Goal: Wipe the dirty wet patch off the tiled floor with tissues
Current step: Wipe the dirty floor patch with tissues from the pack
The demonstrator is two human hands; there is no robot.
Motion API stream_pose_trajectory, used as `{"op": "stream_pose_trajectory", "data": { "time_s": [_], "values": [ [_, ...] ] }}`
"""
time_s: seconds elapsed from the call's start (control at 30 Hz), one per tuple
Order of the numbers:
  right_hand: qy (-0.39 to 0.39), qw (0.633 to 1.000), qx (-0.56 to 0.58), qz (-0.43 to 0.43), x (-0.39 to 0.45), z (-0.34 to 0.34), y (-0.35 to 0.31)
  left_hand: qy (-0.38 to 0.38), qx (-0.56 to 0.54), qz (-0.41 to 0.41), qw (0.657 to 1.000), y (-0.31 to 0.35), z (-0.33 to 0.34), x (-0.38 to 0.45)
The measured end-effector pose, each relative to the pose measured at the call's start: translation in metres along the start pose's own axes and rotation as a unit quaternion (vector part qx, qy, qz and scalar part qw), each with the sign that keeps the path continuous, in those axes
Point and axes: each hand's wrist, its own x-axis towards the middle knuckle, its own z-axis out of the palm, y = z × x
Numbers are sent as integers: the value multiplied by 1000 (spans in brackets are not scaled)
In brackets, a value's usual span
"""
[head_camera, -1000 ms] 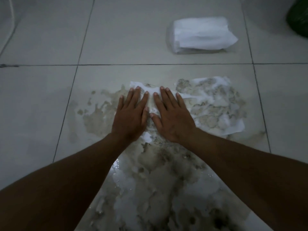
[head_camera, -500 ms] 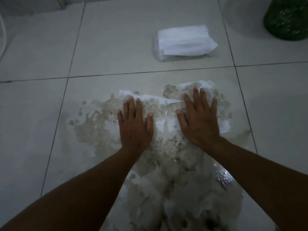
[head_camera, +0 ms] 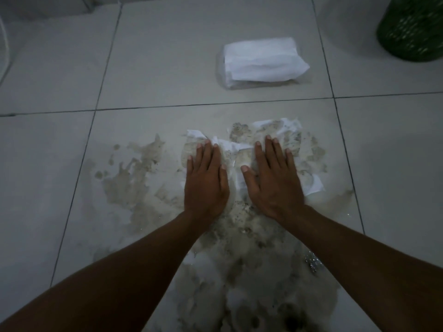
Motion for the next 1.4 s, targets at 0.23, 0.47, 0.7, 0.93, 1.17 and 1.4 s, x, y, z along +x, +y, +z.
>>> {"op": "stream_pose_trajectory", "data": {
  "time_s": [0.23, 0.47, 0.7, 0.93, 1.17, 1.4],
  "values": [
    [94, 995, 17, 12, 15, -10, 10, 24, 45, -52, 997, -9, -11, 6],
    [2, 998, -11, 62, 35, -12, 20, -10, 23, -68, 997, 18, 4, 15],
    [38, 998, 40, -42, 4, -5, 21, -28, -28, 58, 998, 27, 10, 18],
    [131, 985, 107, -41, 13, -10, 20, -35, -47, 95, 994, 19, 0, 38],
    [-2, 999, 26, -41, 32, -6, 8, -87, -39, 112, 989, 29, 4, 61],
    [33, 988, 93, -117, -11, 0, 22, -83, -53, 186, 978, 18, -2, 23]
  ]
}}
